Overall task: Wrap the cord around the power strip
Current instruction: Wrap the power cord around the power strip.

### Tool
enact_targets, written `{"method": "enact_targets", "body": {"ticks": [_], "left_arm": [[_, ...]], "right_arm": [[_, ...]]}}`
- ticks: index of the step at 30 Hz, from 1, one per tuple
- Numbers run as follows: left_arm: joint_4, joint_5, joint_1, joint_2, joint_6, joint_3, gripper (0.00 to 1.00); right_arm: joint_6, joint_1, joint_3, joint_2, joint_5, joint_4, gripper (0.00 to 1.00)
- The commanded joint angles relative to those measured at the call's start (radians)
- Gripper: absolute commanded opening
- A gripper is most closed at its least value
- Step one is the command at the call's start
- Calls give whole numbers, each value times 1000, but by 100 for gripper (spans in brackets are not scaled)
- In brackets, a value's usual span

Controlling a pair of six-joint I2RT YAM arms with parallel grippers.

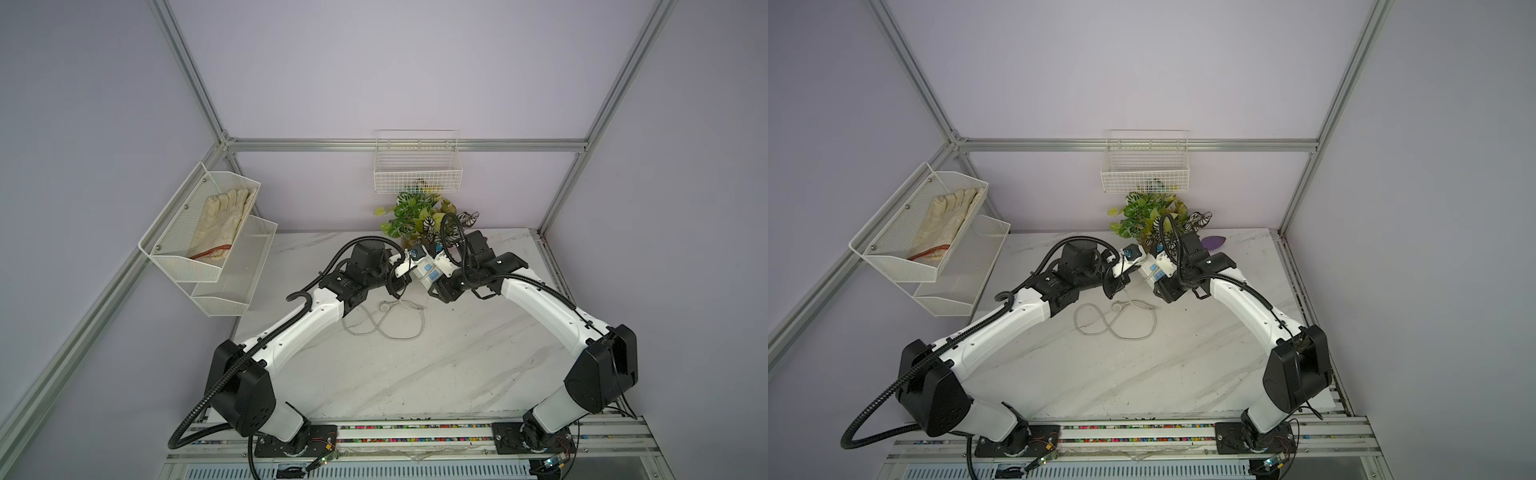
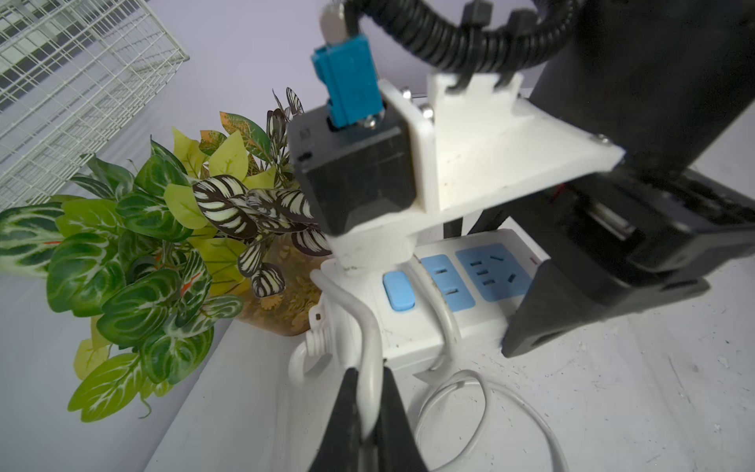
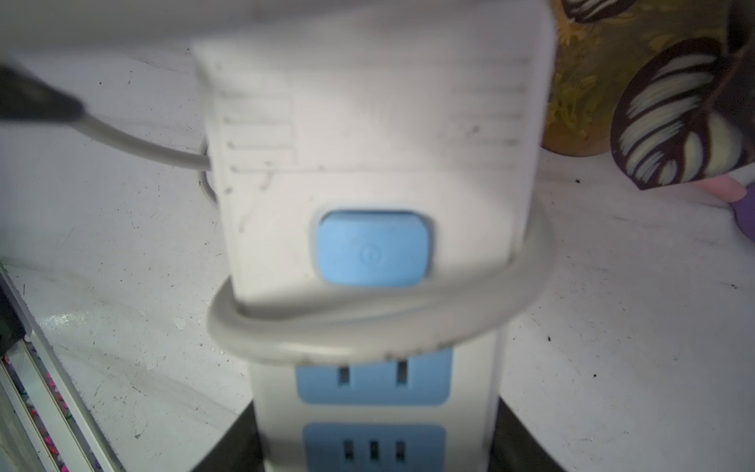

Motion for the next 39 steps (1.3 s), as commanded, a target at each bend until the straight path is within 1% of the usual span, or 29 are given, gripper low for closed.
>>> {"method": "enact_targets", "body": {"ticks": [1, 4, 8, 13, 16, 19, 22, 26, 33, 39], "left_arm": [[65, 57, -37, -73, -53, -18, 0], [74, 17, -37, -39, -70, 10, 0], [63, -32, -37, 9, -58, 95, 0], [-33, 7, -33, 86, -16, 249, 0], [-75, 42, -27, 134, -17, 326, 0], [-102, 85, -26, 170, -28, 371, 0], [-105, 129, -26, 182, -61, 378, 0], [-104, 183, -30, 172, -116, 361, 0], [-80, 178, -39, 110, -174, 257, 0], [-84, 188, -52, 86, -179, 218, 0]], "right_arm": [[78, -27, 9, -31, 28, 96, 0], [54, -27, -30, -58, -4, 136, 0], [22, -27, -79, -85, -6, 144, 0], [-36, -26, -132, -106, 18, 125, 0], [-51, -26, -173, -138, 17, 155, 0], [-48, -28, -200, -165, -3, 190, 0], [-42, -28, -210, -174, -23, 216, 0], [10, -42, -207, -156, -67, 260, 0], [111, -104, -233, -168, -173, 412, 0], [150, -121, -230, -169, -206, 465, 0]]}}
